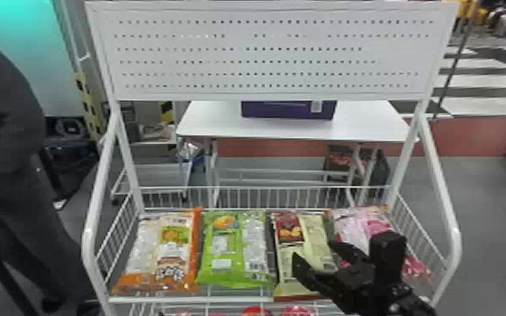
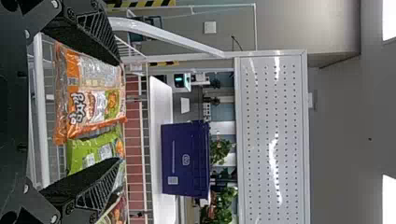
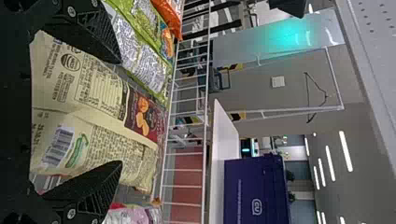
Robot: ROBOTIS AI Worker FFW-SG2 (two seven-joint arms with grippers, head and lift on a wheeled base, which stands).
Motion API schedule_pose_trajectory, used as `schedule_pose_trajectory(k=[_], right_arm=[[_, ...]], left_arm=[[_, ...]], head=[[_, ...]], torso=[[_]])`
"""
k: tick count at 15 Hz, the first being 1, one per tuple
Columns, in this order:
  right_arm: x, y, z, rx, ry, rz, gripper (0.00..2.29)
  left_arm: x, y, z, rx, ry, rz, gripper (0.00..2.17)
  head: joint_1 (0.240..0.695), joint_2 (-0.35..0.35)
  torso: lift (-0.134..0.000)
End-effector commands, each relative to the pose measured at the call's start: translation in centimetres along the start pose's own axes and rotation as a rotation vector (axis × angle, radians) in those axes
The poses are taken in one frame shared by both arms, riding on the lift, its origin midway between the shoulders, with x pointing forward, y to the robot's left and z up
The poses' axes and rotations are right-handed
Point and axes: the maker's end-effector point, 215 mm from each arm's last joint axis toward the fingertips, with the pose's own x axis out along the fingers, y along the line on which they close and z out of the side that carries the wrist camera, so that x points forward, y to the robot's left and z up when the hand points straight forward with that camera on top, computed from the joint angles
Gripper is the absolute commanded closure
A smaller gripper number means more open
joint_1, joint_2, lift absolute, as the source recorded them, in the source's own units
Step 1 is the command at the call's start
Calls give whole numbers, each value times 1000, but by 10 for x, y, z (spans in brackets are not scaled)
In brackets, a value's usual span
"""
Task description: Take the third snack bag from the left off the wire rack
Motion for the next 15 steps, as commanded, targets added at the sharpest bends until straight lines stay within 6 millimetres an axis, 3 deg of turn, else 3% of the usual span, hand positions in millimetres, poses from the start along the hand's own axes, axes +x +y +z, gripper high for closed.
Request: schedule_pose_trajectory(k=[1,6,8,9,10,15], right_arm=[[25,10,-7,8,29,23,130],[44,16,-29,10,130,50,235],[42,17,-37,16,155,55,917],[40,20,-42,23,174,58,1713],[39,23,-39,22,175,61,2145],[35,24,-28,3,162,59,2243]], left_arm=[[0,3,-1,6,1,4,167],[1,4,-3,9,2,5,167],[2,4,-2,11,0,5,167],[2,4,-2,12,-1,5,167],[3,4,-1,12,-3,4,167],[3,4,-1,8,-3,6,167]], head=[[499,0],[499,0],[499,0],[499,0],[499,0],[499,0]], torso=[[0],[0],[0],[0],[0],[0]])
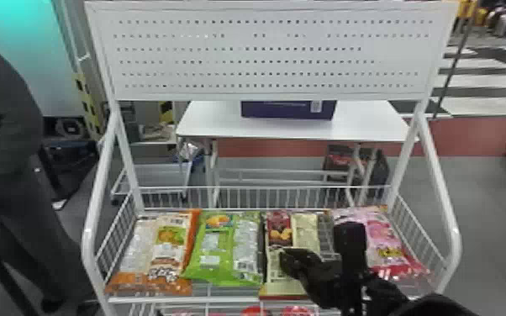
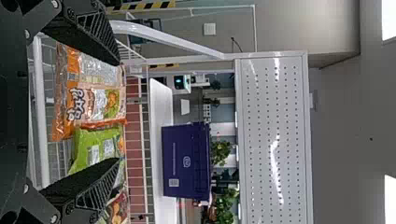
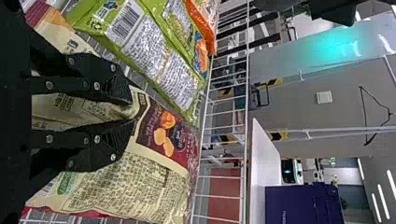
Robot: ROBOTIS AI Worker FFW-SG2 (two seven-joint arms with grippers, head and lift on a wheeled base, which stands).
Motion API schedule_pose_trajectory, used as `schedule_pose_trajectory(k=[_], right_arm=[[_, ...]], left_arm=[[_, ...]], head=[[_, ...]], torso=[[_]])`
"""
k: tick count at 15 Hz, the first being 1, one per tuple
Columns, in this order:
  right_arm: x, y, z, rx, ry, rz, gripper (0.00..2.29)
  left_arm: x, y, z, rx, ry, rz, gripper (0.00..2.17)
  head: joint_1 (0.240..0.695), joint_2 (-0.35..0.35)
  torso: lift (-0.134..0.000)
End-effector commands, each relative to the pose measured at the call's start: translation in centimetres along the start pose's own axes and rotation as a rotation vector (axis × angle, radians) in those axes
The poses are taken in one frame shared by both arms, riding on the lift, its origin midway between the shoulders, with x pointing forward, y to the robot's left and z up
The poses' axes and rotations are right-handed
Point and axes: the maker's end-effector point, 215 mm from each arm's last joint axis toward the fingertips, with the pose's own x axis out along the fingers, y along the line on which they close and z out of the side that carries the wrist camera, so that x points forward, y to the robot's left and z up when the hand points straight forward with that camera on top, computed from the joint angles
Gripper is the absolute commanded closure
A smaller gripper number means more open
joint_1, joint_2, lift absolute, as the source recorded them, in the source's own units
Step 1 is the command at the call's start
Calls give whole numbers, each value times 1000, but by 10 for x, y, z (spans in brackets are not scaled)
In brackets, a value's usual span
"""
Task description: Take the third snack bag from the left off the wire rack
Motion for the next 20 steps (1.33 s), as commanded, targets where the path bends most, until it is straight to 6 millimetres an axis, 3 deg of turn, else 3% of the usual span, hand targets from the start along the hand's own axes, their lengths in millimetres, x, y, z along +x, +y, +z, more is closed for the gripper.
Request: schedule_pose_trajectory(k=[1,6,9,10,16,20], right_arm=[[-2,-2,1,-3,-2,-5,2243],[-13,-14,4,8,-16,-29,2243],[-37,-20,35,-15,-83,-50,2243],[-48,-21,49,-33,-111,-58,2243],[-130,-11,83,-75,-257,-67,2243],[-192,-18,76,-49,-369,-99,2243]], left_arm=[[0,0,0,0,1,0,167],[0,0,2,0,-4,-2,167],[0,-1,2,1,-2,-3,167],[1,0,3,2,-4,-2,167],[2,-3,9,-3,-15,-9,167],[1,-3,10,-2,-16,-10,167]], head=[[499,0],[499,0],[499,0],[499,0],[499,0],[499,0]], torso=[[0],[0],[0],[0],[0],[0]])
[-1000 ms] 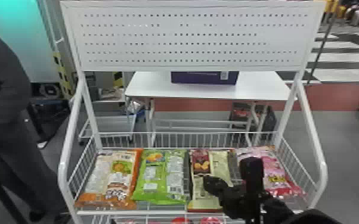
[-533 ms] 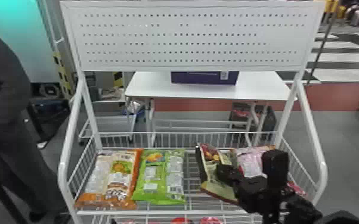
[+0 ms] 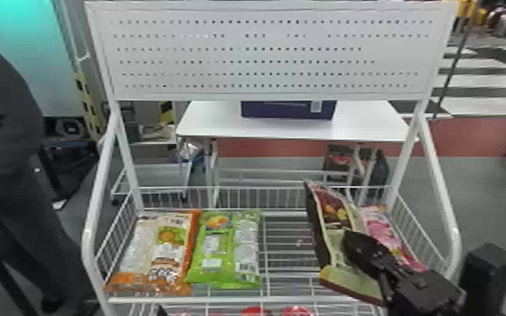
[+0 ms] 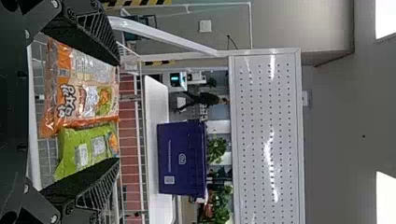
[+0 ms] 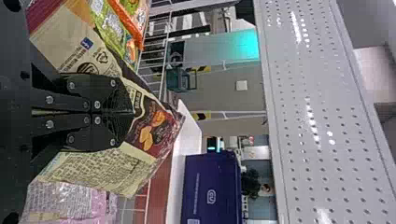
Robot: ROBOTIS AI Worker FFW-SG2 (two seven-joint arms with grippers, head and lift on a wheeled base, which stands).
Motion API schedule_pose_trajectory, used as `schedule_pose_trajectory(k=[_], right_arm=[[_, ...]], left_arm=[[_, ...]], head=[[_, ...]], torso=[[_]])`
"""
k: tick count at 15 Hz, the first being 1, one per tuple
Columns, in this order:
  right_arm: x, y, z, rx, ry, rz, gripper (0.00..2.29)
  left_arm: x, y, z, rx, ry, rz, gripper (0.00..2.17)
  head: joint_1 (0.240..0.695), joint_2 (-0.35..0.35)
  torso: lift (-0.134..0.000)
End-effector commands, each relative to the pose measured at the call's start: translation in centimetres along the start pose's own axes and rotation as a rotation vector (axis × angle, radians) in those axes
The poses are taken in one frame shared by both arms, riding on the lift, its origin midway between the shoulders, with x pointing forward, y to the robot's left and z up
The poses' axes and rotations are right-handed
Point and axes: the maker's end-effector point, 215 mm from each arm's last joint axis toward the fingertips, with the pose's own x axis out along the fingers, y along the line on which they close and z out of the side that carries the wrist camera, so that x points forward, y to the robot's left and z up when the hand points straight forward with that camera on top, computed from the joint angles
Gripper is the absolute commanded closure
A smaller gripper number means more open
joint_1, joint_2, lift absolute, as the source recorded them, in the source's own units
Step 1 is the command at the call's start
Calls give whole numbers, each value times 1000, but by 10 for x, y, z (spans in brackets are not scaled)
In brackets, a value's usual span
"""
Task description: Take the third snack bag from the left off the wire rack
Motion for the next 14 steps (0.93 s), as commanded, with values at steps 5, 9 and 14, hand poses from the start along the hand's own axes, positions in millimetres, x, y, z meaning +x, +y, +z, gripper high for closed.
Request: schedule_pose_trajectory(k=[5,9,14], right_arm=[[-96,-28,4,24,-115,-93,2243],[-141,-56,0,24,-126,-174,2243],[-166,-78,-4,28,-135,-241,2240]], left_arm=[[-1,0,1,0,-1,1,167],[3,4,3,-7,-8,6,167],[6,5,0,-8,-6,1,167]], head=[[499,0],[499,0],[499,0]], torso=[[0],[0],[0]])
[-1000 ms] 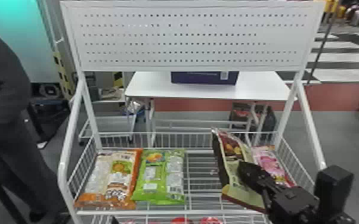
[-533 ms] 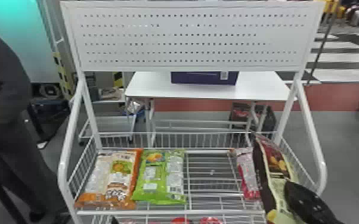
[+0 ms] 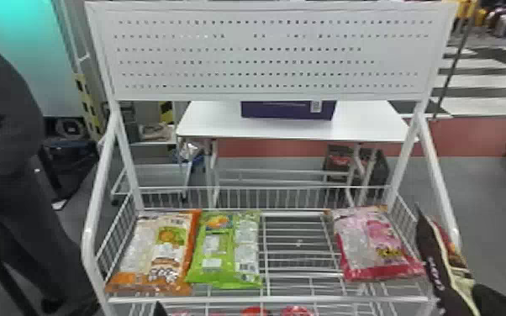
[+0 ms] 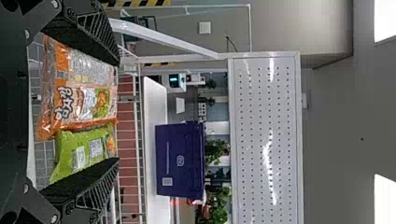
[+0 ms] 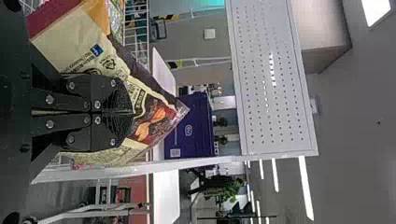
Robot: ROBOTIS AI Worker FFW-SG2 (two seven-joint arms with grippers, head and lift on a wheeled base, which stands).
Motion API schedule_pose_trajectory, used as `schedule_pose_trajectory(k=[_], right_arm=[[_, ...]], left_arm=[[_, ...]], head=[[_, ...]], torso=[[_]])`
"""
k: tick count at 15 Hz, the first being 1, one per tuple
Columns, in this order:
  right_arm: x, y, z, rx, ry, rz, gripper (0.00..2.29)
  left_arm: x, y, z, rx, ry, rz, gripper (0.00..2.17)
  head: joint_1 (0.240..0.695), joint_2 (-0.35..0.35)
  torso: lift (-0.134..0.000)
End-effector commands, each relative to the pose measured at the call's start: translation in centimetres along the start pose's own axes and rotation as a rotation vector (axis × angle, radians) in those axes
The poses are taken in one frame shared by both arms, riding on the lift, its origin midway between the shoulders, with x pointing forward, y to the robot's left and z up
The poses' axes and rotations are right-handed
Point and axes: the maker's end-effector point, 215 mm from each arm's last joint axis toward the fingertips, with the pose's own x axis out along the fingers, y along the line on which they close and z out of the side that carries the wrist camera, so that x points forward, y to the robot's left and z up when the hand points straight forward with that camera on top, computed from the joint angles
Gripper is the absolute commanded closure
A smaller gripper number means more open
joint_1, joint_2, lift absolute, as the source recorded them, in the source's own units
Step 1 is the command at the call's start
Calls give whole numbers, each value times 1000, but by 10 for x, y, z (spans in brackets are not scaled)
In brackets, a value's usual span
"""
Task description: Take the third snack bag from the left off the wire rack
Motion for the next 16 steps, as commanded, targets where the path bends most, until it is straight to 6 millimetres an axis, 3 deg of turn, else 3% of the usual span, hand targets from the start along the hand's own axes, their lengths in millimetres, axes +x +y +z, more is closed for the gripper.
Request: schedule_pose_trajectory(k=[1,16], right_arm=[[-3,-5,1,0,-2,-12,2243],[-4,-4,0,4,-7,-9,2243]], left_arm=[[1,1,0,-1,0,1,164],[1,2,-1,0,1,3,164]], head=[[499,0],[499,0]], torso=[[0],[0]])
